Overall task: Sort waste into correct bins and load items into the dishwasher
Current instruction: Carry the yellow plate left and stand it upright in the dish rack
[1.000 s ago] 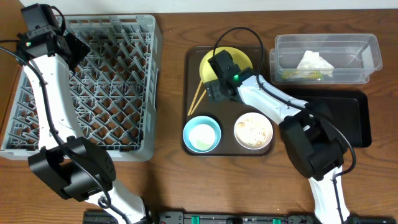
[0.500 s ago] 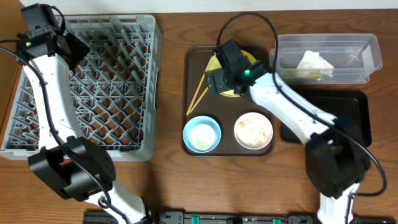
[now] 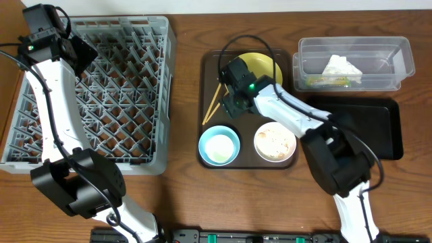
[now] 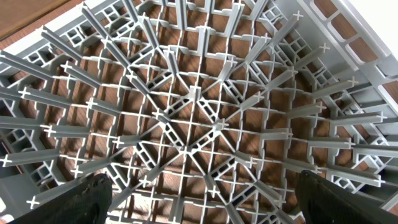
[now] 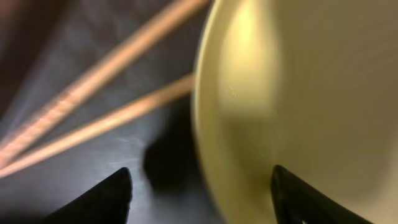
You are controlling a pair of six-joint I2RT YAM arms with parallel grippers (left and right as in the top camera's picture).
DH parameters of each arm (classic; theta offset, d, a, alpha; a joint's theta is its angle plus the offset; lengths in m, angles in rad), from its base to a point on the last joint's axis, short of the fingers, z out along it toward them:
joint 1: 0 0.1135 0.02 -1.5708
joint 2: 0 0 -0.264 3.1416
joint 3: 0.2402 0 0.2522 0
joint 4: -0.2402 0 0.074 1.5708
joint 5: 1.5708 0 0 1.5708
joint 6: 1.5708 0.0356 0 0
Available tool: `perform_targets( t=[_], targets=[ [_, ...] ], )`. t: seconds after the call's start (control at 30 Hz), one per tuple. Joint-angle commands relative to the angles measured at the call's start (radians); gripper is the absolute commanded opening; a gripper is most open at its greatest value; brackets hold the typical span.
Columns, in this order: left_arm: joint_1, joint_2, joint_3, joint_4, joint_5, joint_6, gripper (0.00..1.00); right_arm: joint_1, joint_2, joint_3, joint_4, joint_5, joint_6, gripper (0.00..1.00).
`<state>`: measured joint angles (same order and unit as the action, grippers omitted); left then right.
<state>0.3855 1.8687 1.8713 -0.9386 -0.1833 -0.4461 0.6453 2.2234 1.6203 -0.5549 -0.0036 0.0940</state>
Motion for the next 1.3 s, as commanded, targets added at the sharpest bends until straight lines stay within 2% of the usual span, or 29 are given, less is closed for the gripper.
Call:
perform_targets(
  t=[0.0, 0.13, 0.17, 0.2, 0.47, 0.63, 0.77, 0.97, 1.03, 1.17, 1.27],
  targets=[
    [0.006, -0.004, -0.005, -0.003, -0.009, -0.005, 0.96, 0.002, 0.058, 0.001, -0.009, 0.004, -0.006, 0.45],
    [0.006, -0.004, -0.005, -0.003, -0.009, -0.004, 0.95, 0.003, 0.058, 0.005, -0.01, 0.034, -0.006, 0.18],
    [0.006, -0.004, -0.005, -0.003, -0.009, -0.005, 0.95, 0.003, 0.058, 0.01, -0.015, 0.033, -0.005, 0.08],
    [0.006, -0.004, -0.005, -0.003, -0.009, -0.005, 0.95, 0.003, 0.058, 0.026, -0.034, 0.033, -0.004, 0.01],
    [0.006, -0.004, -0.005, -0.003, -0.009, -0.004, 0.95, 0.003, 0.058, 0.269, -0.223, 0.007, 0.019, 0.01],
    [0.006, -0.004, -0.005, -0.003, -0.009, -0.004, 0.95, 0.001, 0.058, 0.497, -0.326, -0.198, 0.068, 0.01],
    [0.006, -0.004, -0.005, -0.003, -0.009, -0.004, 0.95, 0.002, 0.058, 0.631, -0.311, -0.349, 0.129, 0.01],
    [0.006, -0.004, -0.005, -0.003, -0.009, -0.004, 0.95, 0.025, 0.058, 0.671, -0.066, -0.428, 0.343, 0.01],
    [0.006, -0.004, -0.005, -0.003, -0.009, -0.005, 0.95, 0.053, 0.059, 0.671, 0.104, -0.448, 0.481, 0.01],
    [0.006, -0.004, -0.005, -0.003, -0.009, -0.004, 0.95, 0.125, 0.071, 0.671, 0.333, -0.418, 0.497, 0.01],
    [0.006, -0.004, -0.005, -0.003, -0.009, -0.005, 0.95, 0.162, 0.094, 0.671, 0.436, -0.346, 0.547, 0.01]
  ],
)
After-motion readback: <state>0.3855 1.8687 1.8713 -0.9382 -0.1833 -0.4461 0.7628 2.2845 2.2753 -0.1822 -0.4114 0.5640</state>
